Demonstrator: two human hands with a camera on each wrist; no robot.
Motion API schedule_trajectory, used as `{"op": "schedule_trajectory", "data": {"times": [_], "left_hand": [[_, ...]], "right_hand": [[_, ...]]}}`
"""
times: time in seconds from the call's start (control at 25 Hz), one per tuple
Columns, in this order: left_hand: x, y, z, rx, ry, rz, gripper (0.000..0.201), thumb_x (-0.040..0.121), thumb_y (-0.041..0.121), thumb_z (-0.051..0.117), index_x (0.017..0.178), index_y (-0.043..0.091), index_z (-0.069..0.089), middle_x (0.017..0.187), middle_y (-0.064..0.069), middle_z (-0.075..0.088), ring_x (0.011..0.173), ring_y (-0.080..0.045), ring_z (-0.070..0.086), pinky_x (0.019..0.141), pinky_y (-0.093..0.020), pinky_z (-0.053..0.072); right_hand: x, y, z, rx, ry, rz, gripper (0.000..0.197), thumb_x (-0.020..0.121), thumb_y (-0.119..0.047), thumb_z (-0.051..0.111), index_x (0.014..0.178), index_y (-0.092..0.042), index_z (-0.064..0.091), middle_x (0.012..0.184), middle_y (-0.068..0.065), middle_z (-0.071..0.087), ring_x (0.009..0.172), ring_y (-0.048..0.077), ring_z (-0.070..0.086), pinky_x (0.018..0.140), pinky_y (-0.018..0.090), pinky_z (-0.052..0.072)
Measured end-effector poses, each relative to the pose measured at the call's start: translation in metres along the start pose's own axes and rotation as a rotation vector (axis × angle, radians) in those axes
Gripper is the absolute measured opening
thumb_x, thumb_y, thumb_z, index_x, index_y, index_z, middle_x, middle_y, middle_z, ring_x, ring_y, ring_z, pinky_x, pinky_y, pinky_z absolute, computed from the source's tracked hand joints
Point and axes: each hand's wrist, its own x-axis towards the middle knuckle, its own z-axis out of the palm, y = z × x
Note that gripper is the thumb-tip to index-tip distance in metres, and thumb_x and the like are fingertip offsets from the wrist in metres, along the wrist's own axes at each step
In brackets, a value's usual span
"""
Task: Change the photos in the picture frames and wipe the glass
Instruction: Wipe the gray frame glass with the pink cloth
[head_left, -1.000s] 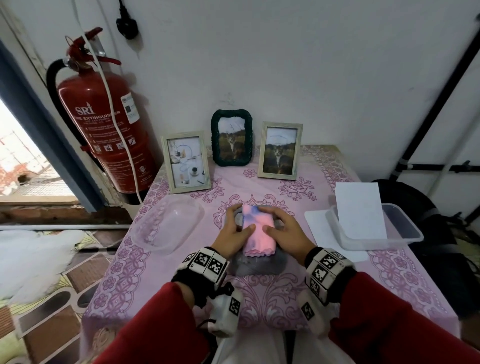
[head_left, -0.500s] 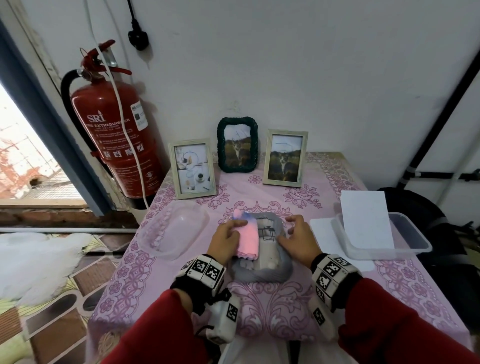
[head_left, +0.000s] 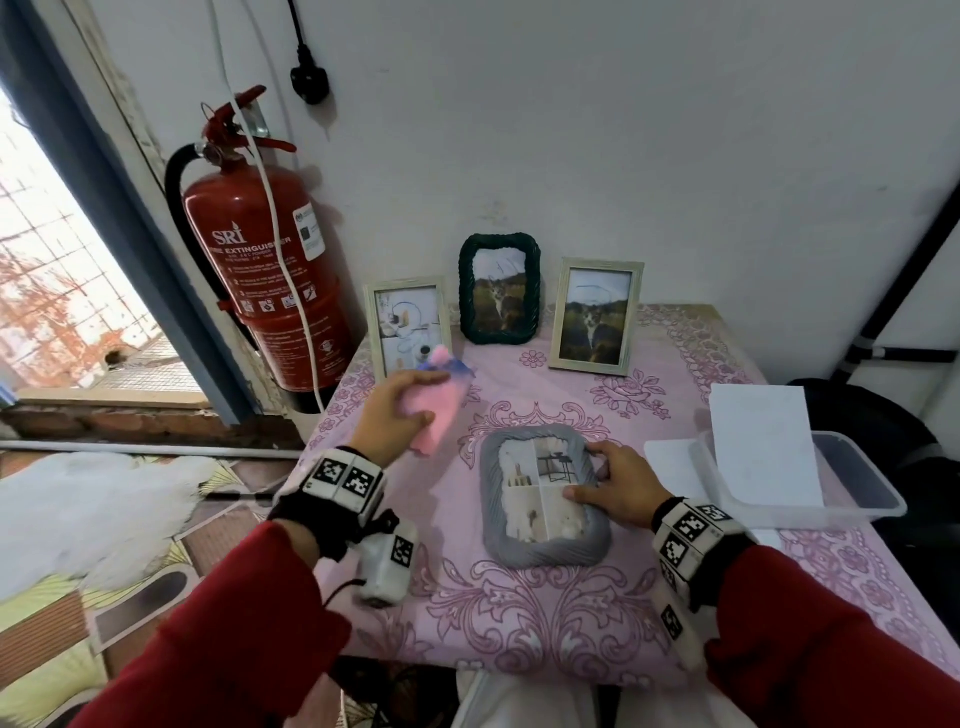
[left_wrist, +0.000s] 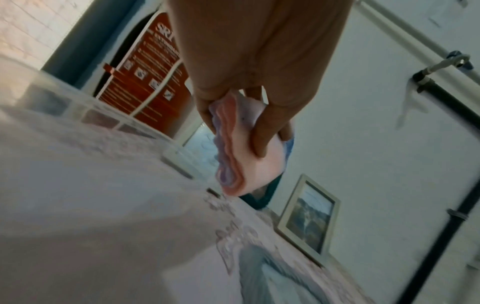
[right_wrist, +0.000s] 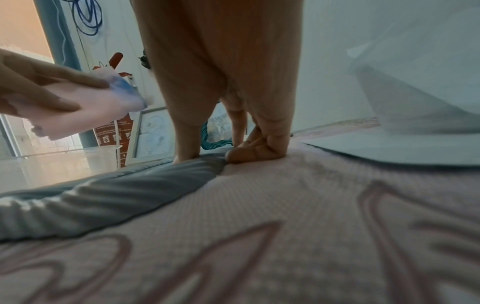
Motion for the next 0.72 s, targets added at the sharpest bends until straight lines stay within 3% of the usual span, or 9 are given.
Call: {"op": "schedule_trajectory", "data": {"times": [0.08, 0.16, 0.28, 0.32, 0.4, 0.52, 0.56, 0.68, 0.72], "left_hand": [[0.003, -0.004, -0.021, 0.039, 0.014, -0.034, 0.051, 0.076, -0.013, 0.060, 0.120, 0.012, 0.060, 0.131, -0.006, 0.051, 0.116, -0.021, 0.047, 0.072, -0.008, 0.043], [0.002, -0.012, -0.038, 0.068, 0.007, -0.085, 0.053, 0.076, -0.015, 0.059, 0.121, 0.013, 0.060, 0.130, -0.005, 0.050, 0.115, -0.023, 0.048, 0.073, -0.010, 0.046], [-0.003, -0.027, -0.052, 0.173, -0.060, -0.194, 0.053, 0.079, -0.011, 0.060, 0.125, 0.015, 0.058, 0.134, -0.007, 0.047, 0.113, -0.023, 0.048, 0.092, -0.028, 0.046], [-0.006, -0.033, -0.052, 0.194, -0.099, -0.217, 0.053, 0.080, -0.010, 0.060, 0.127, 0.015, 0.056, 0.135, -0.007, 0.047, 0.111, -0.021, 0.049, 0.093, -0.028, 0.044], [-0.012, -0.045, -0.050, 0.195, -0.167, -0.248, 0.052, 0.081, -0.009, 0.061, 0.128, 0.011, 0.054, 0.134, -0.011, 0.049, 0.105, -0.019, 0.054, 0.083, -0.021, 0.046], [-0.017, -0.060, -0.044, 0.196, -0.227, -0.316, 0.048, 0.081, -0.007, 0.063, 0.126, 0.006, 0.054, 0.118, -0.019, 0.059, 0.071, -0.005, 0.063, 0.058, -0.010, 0.050], [-0.017, -0.063, -0.042, 0.242, -0.229, -0.320, 0.047, 0.081, -0.003, 0.065, 0.125, 0.007, 0.055, 0.121, -0.018, 0.059, 0.074, -0.002, 0.063, 0.063, -0.010, 0.051], [-0.019, -0.065, -0.038, 0.452, -0.073, -0.241, 0.045, 0.081, 0.015, 0.069, 0.125, 0.011, 0.057, 0.131, -0.009, 0.054, 0.116, -0.022, 0.053, 0.102, -0.030, 0.041], [-0.021, -0.063, -0.036, 0.454, 0.008, -0.201, 0.043, 0.082, 0.019, 0.068, 0.123, 0.011, 0.058, 0.128, -0.008, 0.055, 0.117, -0.024, 0.052, 0.104, -0.033, 0.037]], "right_hand": [[0.001, 0.002, 0.002, -0.011, -0.008, -0.001, 0.081, 0.069, -0.038, 0.079, 0.136, -0.009, 0.042, 0.122, 0.018, 0.053, 0.088, 0.016, 0.051, 0.075, 0.022, 0.039], [0.002, 0.002, 0.002, -0.010, -0.011, -0.002, 0.081, 0.070, -0.038, 0.079, 0.136, -0.009, 0.042, 0.122, 0.019, 0.053, 0.092, 0.020, 0.054, 0.077, 0.023, 0.040], [0.002, 0.002, 0.002, -0.024, -0.013, -0.002, 0.082, 0.070, -0.039, 0.078, 0.137, -0.009, 0.041, 0.124, 0.018, 0.052, 0.101, 0.026, 0.056, 0.079, 0.022, 0.039], [0.002, 0.002, 0.002, -0.034, -0.016, -0.001, 0.082, 0.071, -0.040, 0.078, 0.137, -0.009, 0.040, 0.124, 0.017, 0.052, 0.103, 0.026, 0.056, 0.079, 0.022, 0.039], [0.001, 0.002, 0.002, -0.039, -0.020, 0.002, 0.082, 0.071, -0.041, 0.077, 0.137, -0.010, 0.040, 0.125, 0.016, 0.052, 0.105, 0.027, 0.055, 0.081, 0.023, 0.040], [0.001, 0.001, 0.001, -0.031, -0.014, -0.002, 0.081, 0.071, -0.040, 0.077, 0.137, -0.010, 0.041, 0.126, 0.016, 0.052, 0.107, 0.028, 0.055, 0.088, 0.029, 0.044], [0.000, 0.001, 0.001, -0.030, -0.014, -0.001, 0.081, 0.071, -0.039, 0.077, 0.137, -0.010, 0.041, 0.127, 0.016, 0.053, 0.108, 0.028, 0.055, 0.090, 0.031, 0.044], [-0.002, 0.001, 0.001, -0.034, -0.020, -0.003, 0.081, 0.072, -0.039, 0.077, 0.137, -0.009, 0.040, 0.129, 0.015, 0.052, 0.111, 0.029, 0.054, 0.095, 0.035, 0.046], [-0.002, 0.000, 0.001, -0.034, -0.023, -0.006, 0.081, 0.072, -0.039, 0.077, 0.137, -0.008, 0.040, 0.130, 0.015, 0.052, 0.113, 0.030, 0.053, 0.096, 0.036, 0.046]]}}
